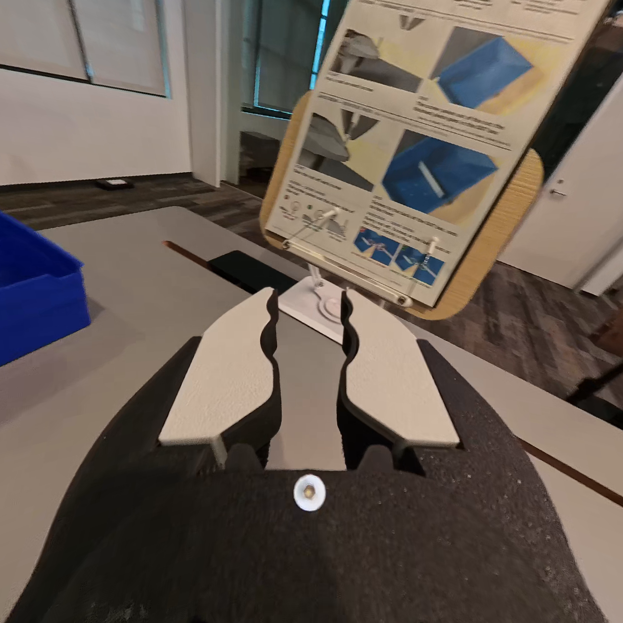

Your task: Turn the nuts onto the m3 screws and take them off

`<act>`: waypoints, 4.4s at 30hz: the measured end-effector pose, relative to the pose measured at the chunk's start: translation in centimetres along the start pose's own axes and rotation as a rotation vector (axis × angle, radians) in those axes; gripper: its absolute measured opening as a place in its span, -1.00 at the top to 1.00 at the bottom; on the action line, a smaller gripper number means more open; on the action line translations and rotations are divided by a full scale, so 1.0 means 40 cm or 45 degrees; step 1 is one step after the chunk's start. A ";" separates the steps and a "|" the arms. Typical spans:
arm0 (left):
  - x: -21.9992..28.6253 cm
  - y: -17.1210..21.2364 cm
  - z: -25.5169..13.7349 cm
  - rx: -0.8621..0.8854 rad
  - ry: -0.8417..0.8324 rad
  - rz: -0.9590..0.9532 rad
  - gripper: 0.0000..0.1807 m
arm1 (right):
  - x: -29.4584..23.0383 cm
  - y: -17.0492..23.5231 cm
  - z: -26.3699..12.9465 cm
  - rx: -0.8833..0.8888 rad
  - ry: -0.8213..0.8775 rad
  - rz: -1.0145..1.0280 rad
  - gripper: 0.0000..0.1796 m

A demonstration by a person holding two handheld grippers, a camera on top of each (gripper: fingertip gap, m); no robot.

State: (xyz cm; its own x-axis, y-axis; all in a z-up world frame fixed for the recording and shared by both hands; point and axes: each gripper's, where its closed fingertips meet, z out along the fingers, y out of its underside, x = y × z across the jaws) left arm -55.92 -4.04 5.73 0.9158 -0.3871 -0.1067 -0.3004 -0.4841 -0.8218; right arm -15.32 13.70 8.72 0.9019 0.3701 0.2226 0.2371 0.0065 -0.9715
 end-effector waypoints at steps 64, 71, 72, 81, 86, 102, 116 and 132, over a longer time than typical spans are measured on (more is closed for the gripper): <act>0.054 0.434 0.252 -1.631 0.375 -0.139 0.84 | -0.090 0.004 0.066 0.089 -0.511 -0.404 0.66; 0.049 0.438 0.256 -1.671 0.377 -0.135 0.87 | -0.083 0.006 0.066 0.080 -0.485 -0.434 0.66; 0.049 0.439 0.257 -1.671 0.374 -0.139 0.88 | -0.081 0.005 0.066 0.080 -0.482 -0.436 0.66; 0.053 0.436 0.259 -1.671 0.353 -0.120 0.86 | -0.073 -0.001 0.063 0.085 -0.477 -0.423 0.66; 0.049 0.436 0.263 -1.663 0.328 -0.113 0.90 | -0.072 -0.003 0.060 0.087 -0.472 -0.432 0.66; 0.047 0.431 0.266 -1.651 0.319 -0.058 1.00 | -0.062 -0.016 0.050 0.107 -0.458 -0.433 0.67; 0.050 0.417 0.260 -1.548 0.357 -0.115 0.85 | -0.068 -0.010 0.053 0.094 -0.464 -0.451 0.67; 0.052 0.436 0.259 -1.670 0.333 -0.111 0.86 | -0.065 -0.021 0.044 0.111 -0.455 -0.467 0.68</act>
State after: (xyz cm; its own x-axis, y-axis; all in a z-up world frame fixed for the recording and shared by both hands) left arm -56.49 -5.15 -14.61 0.9117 -0.3830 0.1485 -0.4108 -0.8477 0.3358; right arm -18.48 14.36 8.80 0.5816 0.6232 0.5228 0.4702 0.2670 -0.8412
